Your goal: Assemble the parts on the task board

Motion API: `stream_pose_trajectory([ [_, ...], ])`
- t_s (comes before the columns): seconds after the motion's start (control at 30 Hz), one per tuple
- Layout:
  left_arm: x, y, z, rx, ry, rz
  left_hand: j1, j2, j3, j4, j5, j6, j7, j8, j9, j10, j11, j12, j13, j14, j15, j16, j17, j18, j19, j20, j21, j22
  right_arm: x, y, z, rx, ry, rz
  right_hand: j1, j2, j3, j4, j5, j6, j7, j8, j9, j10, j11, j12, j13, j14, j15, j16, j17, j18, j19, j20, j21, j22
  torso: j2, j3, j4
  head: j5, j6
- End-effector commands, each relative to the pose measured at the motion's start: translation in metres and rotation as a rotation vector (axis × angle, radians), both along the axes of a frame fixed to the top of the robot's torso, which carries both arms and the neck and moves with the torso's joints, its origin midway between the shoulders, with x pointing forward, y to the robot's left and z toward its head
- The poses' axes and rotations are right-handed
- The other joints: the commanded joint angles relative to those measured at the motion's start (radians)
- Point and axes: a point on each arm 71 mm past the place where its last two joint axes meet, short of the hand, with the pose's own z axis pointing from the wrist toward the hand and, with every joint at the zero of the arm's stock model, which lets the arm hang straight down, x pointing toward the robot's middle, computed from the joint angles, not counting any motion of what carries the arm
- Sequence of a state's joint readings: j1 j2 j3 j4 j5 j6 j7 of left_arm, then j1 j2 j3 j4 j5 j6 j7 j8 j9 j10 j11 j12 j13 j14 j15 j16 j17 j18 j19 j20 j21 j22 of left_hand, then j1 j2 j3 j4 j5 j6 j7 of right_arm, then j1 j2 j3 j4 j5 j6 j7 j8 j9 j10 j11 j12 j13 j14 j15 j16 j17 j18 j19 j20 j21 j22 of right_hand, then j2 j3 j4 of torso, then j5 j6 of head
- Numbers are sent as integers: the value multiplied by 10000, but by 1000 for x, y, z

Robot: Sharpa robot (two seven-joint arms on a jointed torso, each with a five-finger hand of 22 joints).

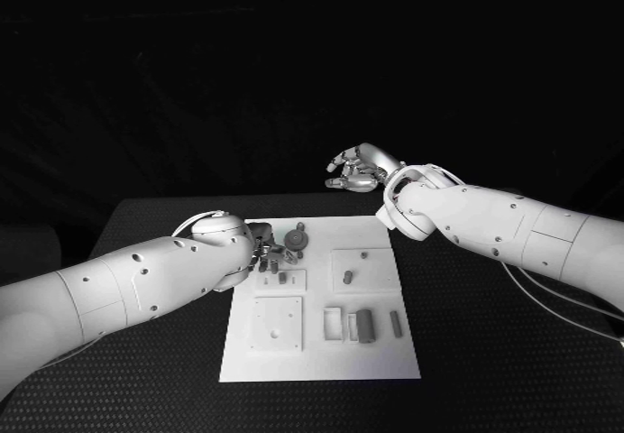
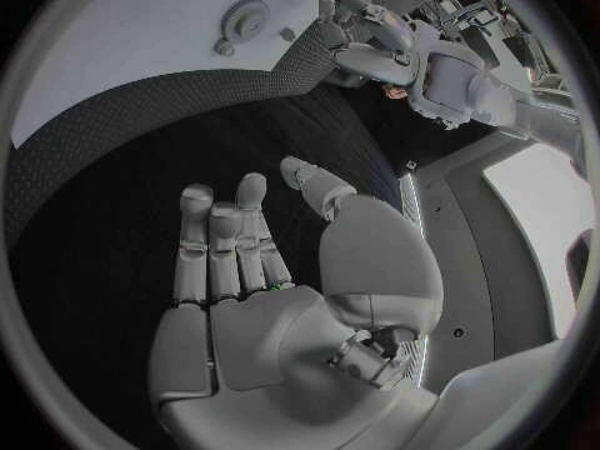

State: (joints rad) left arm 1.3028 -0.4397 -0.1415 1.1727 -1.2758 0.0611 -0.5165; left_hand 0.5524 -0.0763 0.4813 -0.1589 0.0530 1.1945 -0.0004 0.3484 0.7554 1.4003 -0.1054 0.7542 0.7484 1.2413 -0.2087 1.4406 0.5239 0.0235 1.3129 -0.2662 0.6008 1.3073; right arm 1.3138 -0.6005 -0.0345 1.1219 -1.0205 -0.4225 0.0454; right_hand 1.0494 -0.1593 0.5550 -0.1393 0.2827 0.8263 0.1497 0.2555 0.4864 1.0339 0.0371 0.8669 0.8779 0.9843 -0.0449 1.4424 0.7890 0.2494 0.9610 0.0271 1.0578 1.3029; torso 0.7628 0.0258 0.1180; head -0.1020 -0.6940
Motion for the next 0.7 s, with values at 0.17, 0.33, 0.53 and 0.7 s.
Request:
stream_pose_trajectory([
  [0.17,5,10,15,-1231,544,692,178,190,-70,-444,-30,-345,130,-148,-62,-225,77,-125,-56,-219,55,-59,-70,126,-256,38,-165,155,0,-1,-1,-42,56,46,-42,34,-14,-20,44,172,228,-41,-18,-941,248,4,-10,-53,8,-63,-14,124,-69,-3,-59,5,-9,-6,0,31,90],
  [0.33,17,34,34,-2290,379,1708,854,510,164,-1025,119,-1229,516,-613,-241,-1006,447,-578,-258,-905,412,-563,-325,58,-919,131,-700,7,0,-5,-2,-56,61,-28,-41,34,-13,-20,44,166,229,-44,-19,-942,250,4,-10,-55,10,-63,-14,124,-70,-3,-61,5,-9,-10,9,31,186],
  [0.53,32,59,45,-2712,-87,2461,2031,309,293,-1220,815,-2168,1124,-829,-224,-2197,1073,-1831,-1050,-2023,1099,-1837,-1018,-229,-2095,689,-1975,-572,1,-10,-2,-75,69,-115,-38,33,-11,-23,44,161,231,-46,-20,-944,251,5,-11,-57,12,-63,-14,124,-72,-2,-62,6,4,-8,3,44,309],
  [0.7,36,64,43,-2649,2,2556,2074,239,167,-1108,797,-2186,1151,-733,-199,-2219,1152,-2249,-1367,-2076,1199,-2160,-1177,-222,-2139,805,-2342,-800,0,-10,-3,-80,97,-122,-36,34,-9,-24,45,160,232,-46,-21,-945,252,6,-11,-58,13,-62,-14,124,-72,-2,-63,6,16,-3,-5,44,341],
])
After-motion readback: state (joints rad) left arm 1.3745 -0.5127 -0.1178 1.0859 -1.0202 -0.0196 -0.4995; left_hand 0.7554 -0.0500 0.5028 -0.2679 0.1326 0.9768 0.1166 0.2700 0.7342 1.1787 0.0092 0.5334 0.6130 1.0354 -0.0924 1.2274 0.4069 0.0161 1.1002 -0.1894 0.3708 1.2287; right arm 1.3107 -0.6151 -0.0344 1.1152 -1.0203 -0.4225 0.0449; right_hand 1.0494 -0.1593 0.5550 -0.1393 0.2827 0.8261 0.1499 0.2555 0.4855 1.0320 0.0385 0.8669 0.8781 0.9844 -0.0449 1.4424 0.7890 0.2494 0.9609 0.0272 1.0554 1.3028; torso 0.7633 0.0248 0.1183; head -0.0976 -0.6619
